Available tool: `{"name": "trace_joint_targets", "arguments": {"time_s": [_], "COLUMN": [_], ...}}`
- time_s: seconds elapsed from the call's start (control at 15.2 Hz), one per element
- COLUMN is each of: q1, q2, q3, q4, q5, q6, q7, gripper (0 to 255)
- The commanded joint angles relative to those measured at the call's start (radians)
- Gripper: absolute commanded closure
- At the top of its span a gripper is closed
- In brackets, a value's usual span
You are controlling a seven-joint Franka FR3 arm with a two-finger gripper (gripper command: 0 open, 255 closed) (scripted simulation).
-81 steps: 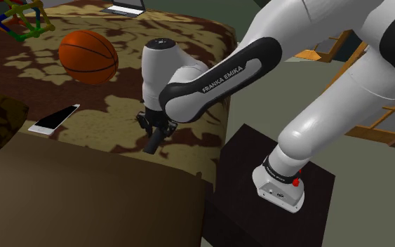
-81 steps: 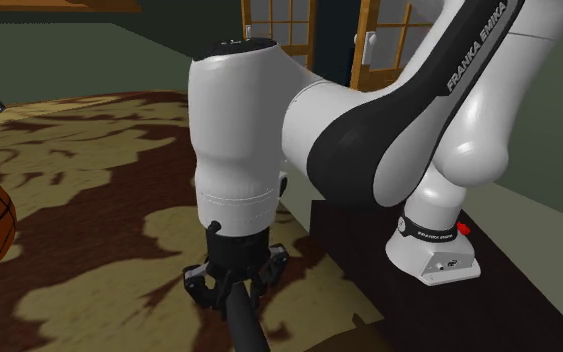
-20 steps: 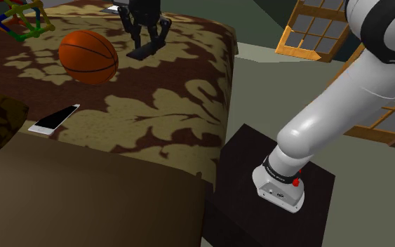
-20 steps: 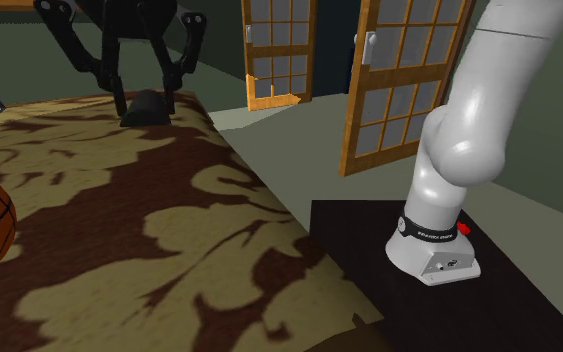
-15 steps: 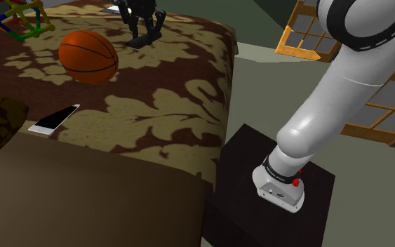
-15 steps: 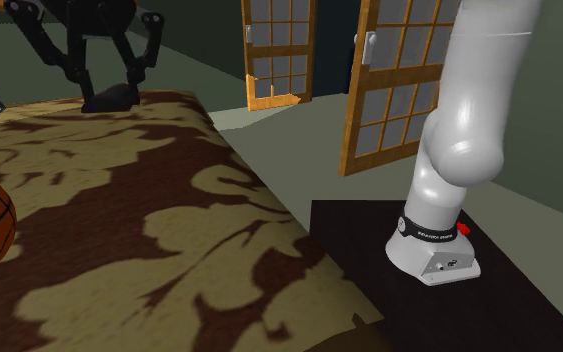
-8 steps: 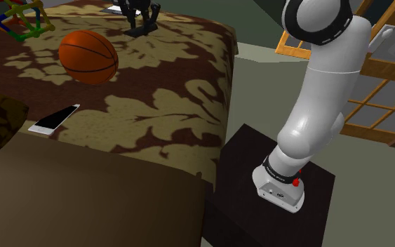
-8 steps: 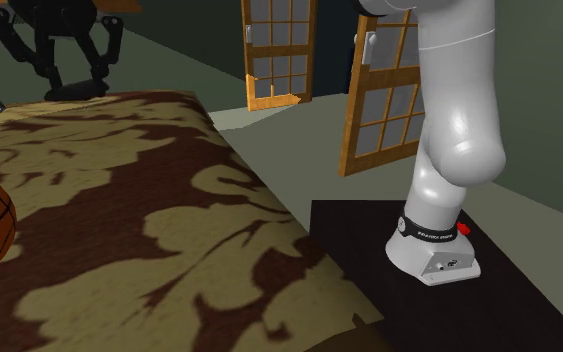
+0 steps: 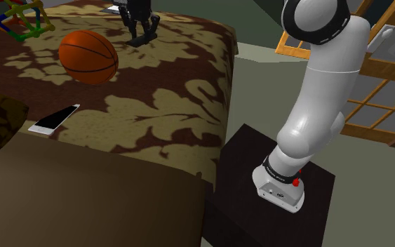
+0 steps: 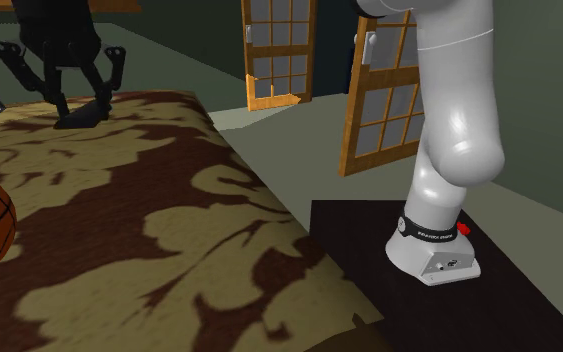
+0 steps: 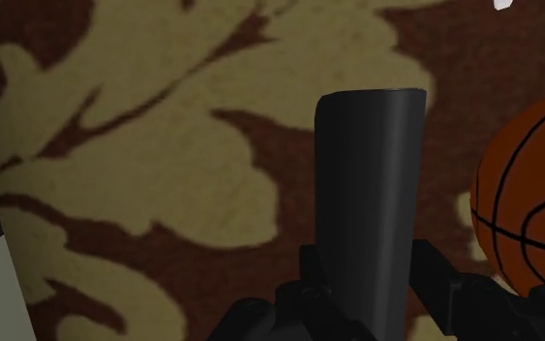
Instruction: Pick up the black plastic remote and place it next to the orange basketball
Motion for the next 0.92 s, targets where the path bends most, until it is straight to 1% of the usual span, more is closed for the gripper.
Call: {"name": "trace_joint_targets", "arguments": {"time_s": [0.0,0.86], "q1": [-0.008,-0.033], "q2": [-0.011,-0.028], "q3": [0.000,-0.005], "q4": [-0.042,-0.241], "q5": [0.006,0.013], "q6": [0.033,0.215], "q7": [-0.001,-0.002], "gripper": [255,255]}}
